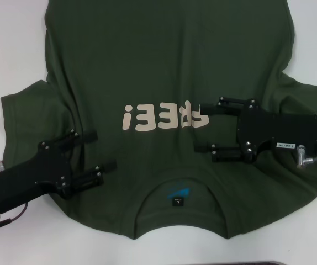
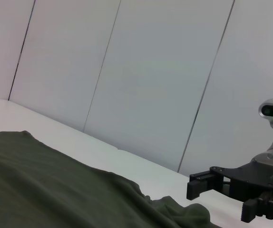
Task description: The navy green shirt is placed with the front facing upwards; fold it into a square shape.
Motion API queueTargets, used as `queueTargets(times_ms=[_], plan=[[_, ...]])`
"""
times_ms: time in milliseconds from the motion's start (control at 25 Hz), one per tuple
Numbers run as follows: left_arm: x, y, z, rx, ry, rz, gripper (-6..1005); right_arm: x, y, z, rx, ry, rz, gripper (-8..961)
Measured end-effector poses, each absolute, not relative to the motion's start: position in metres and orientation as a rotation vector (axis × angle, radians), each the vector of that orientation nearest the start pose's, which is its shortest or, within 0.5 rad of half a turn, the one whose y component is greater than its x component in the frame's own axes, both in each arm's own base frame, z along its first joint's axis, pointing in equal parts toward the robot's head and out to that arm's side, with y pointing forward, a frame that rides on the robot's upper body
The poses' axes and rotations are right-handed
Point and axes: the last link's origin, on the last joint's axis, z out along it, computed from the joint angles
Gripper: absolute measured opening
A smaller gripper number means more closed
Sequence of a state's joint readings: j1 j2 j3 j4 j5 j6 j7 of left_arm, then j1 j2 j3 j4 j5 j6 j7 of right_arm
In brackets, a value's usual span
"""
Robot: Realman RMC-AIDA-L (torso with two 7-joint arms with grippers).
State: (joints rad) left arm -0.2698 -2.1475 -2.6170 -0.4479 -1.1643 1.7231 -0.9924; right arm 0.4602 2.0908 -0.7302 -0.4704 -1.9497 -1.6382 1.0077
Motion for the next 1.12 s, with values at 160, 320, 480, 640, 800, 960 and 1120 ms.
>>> queueTargets(times_ms=[160, 320, 480, 640, 800, 960, 1120], plan=[[-0.309, 0.219, -0.037, -2.555, -0.666, -1.009, 793, 0.274, 0.279, -0.037, -2.806, 0.369, 0.839, 824], [-0.309, 0.219, -0.037, -2.556, -0.666, -1.007, 793, 0.274, 0.279, -0.037, -2.806, 0.370, 0.839, 824], [-0.310, 0.219, -0.037, -2.556, -0.667, -1.006, 794, 0.274, 0.279, -0.037, -2.806, 0.370, 0.839, 825], [-0.310, 0.218, -0.037, -2.553, -0.682, -1.008, 794, 0.274, 0.279, -0.037, -2.806, 0.370, 0.839, 825], [-0.311, 0.226, -0.028, -2.512, -0.861, -1.048, 793, 0.274, 0.279, -0.037, -2.808, 0.369, 0.841, 824], [-0.315, 0.248, -0.005, -2.436, -1.271, -1.064, 793, 0.274, 0.278, -0.037, -2.808, 0.372, 0.845, 824], [-0.319, 0.270, 0.023, -2.268, -1.731, -1.050, 794, 0.276, 0.276, -0.037, -2.808, 0.378, 0.845, 825]])
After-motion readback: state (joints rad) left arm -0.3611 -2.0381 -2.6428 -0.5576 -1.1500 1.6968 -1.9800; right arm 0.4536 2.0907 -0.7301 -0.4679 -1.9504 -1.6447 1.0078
